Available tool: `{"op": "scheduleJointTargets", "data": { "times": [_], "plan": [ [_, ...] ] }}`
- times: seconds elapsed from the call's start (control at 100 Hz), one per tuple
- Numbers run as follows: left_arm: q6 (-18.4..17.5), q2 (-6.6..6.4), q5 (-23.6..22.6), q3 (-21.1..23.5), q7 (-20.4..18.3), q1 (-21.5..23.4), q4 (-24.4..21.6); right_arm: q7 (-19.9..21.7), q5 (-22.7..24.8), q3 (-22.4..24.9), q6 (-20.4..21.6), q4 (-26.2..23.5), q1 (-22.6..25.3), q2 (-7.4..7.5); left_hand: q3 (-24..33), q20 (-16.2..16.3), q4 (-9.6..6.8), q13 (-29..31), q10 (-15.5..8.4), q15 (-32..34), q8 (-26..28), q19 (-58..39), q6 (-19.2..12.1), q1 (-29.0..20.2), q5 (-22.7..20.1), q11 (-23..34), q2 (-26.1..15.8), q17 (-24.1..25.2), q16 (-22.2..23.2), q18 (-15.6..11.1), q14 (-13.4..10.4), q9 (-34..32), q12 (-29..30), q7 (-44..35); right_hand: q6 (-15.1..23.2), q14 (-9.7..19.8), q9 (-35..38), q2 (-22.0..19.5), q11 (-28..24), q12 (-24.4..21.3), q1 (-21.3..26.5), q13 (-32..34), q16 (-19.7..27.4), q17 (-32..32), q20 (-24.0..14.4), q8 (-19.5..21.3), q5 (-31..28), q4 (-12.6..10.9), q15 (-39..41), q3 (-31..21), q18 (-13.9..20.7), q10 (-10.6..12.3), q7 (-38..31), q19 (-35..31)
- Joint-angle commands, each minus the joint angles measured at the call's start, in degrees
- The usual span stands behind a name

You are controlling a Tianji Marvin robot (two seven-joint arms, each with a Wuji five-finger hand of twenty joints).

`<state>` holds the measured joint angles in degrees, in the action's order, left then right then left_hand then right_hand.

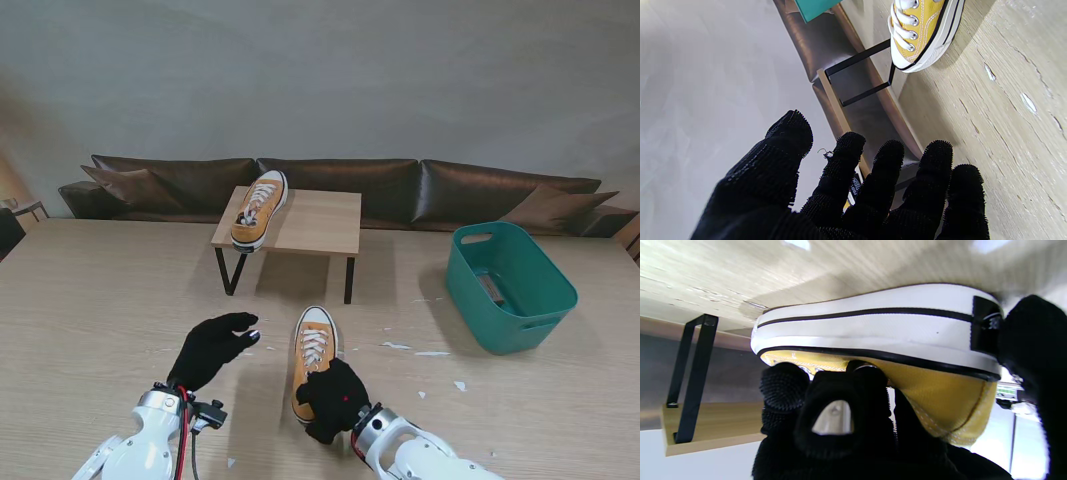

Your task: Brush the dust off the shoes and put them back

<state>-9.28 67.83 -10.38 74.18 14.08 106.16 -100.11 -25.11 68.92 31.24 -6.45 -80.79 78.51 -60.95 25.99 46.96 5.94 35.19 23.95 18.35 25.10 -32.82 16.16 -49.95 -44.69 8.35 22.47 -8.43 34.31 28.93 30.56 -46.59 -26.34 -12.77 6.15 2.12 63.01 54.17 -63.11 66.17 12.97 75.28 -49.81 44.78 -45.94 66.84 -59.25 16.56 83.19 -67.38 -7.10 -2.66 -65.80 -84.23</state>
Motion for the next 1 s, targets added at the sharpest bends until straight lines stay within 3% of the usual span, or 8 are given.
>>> {"op": "scheduleJointTargets", "data": {
  "times": [0.0,0.16,0.44,0.71,0.99],
  "plan": [
    [-0.14,0.34,0.24,0.13,-0.96,0.31,-0.53,1.06,0.16,0.3,2.1,-0.58,0.22,0.77,-1.27,0.91,-1.97,-1.7,0.17,0.71,0.28,1.12,-0.88,0.74,-1.68,-0.08,-2.35,-0.23,0.06,-0.99,0.51,0.73,0.03,0.02,-6.75,3.19,4.65,-2.11,3.21,-2.08,10.09,0.26,-1.08,6.22,0.47,5.36,-14.17,-0.96,-2.88,-7.85,1.33,11.86,-23.03,1.17],
    [-0.07,0.34,0.32,0.25,-0.99,0.38,-0.63,0.5,0.04,3.31,9.32,-1.1,0.17,1.06,-1.47,1.11,-1.97,-1.74,0.32,0.65,0.28,1.51,-0.79,0.78,-1.69,-0.13,-2.6,-0.35,0.02,-0.92,0.66,0.81,0.05,0.05,-10.01,3.7,6.2,2.2,4.13,-2.12,11.96,0.27,-2.4,8.9,-0.16,5.39,-14.72,2.59,-2.9,-11.08,1.08,11.06,-23.39,1.99],
    [0.36,0.35,0.51,0.39,-1.1,0.37,-0.69,0.28,-2.51,9.54,17.26,-2.62,1.87,0.48,-1.72,1.4,-2.0,-1.72,0.23,0.64,0.28,1.94,-0.79,0.63,-1.69,-0.14,-2.79,-0.55,0.02,-0.92,0.57,0.83,0.07,0.08,-11.93,4.54,8.35,4.92,4.67,-1.16,12.56,0.31,-4.16,12.09,-1.23,5.27,-16.09,3.68,-0.84,-13.77,0.3,9.85,-23.46,2.45],
    [0.96,0.37,0.61,0.48,-1.14,0.25,-0.74,7.22,-4.19,18.29,23.39,-10.3,5.88,0.49,-1.87,1.7,-2.02,-1.72,0.22,0.67,0.28,2.57,-0.82,0.59,-1.67,-0.14,-2.91,-0.8,0.05,-0.92,0.5,0.88,0.07,0.1,-12.22,4.79,8.53,4.5,5.08,-0.61,12.8,0.3,-4.54,12.59,-1.9,5.39,-16.12,3.55,-0.76,-13.52,0.22,9.47,-23.4,3.08],
    [1.71,0.43,0.76,0.51,-1.15,-0.23,-0.43,12.77,-5.71,24.97,25.18,-18.47,8.74,0.25,-1.95,2.01,-2.05,-1.66,0.21,0.7,0.27,3.03,-0.83,0.54,-1.6,-0.15,-2.9,-1.0,0.07,-0.94,0.53,0.91,0.06,0.14,-12.28,4.69,8.53,4.3,5.25,-0.35,13.08,0.31,-4.75,12.68,-2.62,5.46,-16.04,3.42,-0.88,-13.27,0.21,9.41,-23.36,3.43]
  ]
}}
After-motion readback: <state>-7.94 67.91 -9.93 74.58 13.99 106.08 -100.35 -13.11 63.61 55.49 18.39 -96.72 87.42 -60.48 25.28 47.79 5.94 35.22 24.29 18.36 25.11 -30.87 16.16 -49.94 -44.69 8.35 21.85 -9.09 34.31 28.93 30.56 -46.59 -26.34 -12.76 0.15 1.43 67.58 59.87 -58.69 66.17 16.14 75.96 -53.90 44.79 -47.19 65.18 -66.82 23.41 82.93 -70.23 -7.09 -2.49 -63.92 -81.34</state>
